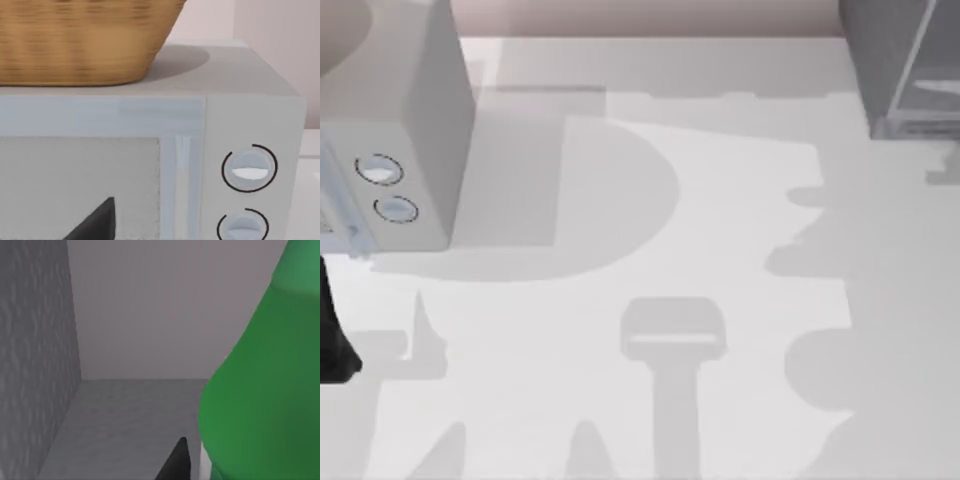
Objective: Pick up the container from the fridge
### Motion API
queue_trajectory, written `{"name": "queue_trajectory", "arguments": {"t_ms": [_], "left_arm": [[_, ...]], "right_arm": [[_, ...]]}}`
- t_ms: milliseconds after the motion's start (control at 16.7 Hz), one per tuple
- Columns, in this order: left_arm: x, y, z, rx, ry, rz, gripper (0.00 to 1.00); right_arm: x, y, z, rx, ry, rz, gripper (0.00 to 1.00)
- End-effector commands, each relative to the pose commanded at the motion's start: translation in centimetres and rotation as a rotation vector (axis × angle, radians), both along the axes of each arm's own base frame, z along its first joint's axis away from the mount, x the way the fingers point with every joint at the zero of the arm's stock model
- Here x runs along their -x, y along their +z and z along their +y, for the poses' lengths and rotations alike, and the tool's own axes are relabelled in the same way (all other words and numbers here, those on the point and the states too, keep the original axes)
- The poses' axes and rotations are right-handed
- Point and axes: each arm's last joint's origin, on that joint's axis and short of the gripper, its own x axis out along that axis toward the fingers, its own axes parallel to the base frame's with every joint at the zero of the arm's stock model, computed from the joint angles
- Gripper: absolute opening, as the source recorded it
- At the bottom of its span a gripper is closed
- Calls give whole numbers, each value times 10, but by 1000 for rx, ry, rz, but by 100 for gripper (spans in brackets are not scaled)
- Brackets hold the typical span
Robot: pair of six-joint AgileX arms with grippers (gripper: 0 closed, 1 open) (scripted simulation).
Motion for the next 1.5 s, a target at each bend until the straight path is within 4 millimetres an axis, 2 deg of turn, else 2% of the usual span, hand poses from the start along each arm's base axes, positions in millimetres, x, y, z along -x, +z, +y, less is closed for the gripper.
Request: {"name": "queue_trajectory", "arguments": {"t_ms": [360, 540, 660, 840, 1080, 1320, 1500], "left_arm": [[0, 0, 0, 0, 0, 0, 100], [0, 0, 0, 0, 0, 0, 100], [0, 0, 0, 0, 0, 0, 100], [0, 0, 0, 0, 0, 0, 100], [0, 0, 0, 0, 0, 0, 100], [0, 0, 0, 0, 0, 0, 100], [0, 0, 0, 0, 0, 0, 100]], "right_arm": [[0, 0, 2, -3, 5, 4, 0], [11, 15, 9, 1, 3, -1, 0], [25, 29, 16, 4, 1, -6, 0], [60, 53, 30, 7, -5, -13, 0], [125, 70, 51, 7, -8, -21, 0], [188, 55, 66, 4, -4, -27, 0], [218, 31, 73, 2, 1, -26, 0]]}}
